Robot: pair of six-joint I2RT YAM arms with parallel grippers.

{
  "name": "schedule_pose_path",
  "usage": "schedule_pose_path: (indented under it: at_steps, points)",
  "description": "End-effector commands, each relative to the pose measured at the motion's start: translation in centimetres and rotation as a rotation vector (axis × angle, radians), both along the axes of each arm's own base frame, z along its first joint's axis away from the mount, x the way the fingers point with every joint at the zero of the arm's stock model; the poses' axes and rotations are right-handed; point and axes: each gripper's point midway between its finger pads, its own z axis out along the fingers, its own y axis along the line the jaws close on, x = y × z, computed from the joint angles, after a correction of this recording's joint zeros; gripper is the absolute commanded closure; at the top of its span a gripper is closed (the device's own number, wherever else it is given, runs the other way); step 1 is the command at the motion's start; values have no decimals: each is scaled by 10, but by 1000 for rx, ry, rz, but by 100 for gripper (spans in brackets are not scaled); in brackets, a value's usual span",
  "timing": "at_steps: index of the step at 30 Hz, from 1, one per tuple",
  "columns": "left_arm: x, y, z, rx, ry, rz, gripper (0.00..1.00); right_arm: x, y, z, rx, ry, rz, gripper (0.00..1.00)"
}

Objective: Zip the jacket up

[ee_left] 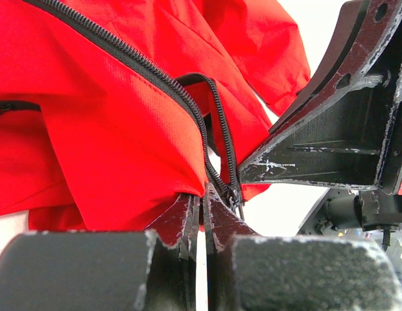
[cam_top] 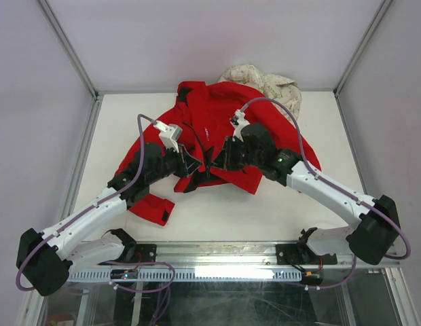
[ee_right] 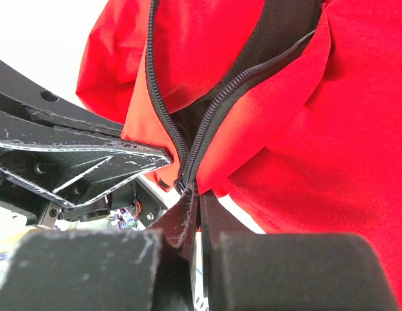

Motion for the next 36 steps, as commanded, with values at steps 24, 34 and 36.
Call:
schedule_pose_path:
  at_steps: [24,34,36]
  points:
    - [-12,-7,23,-258,172,77,78,9,21,38,131,-96,51,100]
    - [-15,-6,32,-354,221,101,72,7,18,36,131,-96,47,100]
    - [-16,-5,31,-358,224,104,72,6,18,36,132,-95,47,100]
